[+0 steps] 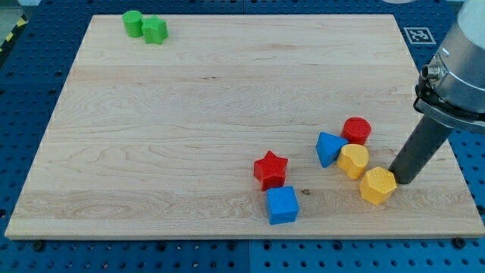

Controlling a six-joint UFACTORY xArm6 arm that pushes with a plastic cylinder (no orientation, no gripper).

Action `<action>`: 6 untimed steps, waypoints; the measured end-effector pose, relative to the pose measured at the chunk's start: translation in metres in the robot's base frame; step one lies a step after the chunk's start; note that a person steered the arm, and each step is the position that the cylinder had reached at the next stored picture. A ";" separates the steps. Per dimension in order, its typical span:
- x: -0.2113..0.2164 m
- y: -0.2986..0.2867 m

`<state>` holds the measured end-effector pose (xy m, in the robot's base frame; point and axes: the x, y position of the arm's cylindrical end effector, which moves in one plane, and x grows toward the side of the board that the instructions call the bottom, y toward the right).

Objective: Push the yellow hexagon to the right side of the blue cube

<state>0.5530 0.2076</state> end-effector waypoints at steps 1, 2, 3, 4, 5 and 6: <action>0.009 -0.008; 0.012 -0.028; 0.017 -0.053; 0.026 -0.062; 0.025 -0.029; 0.012 0.004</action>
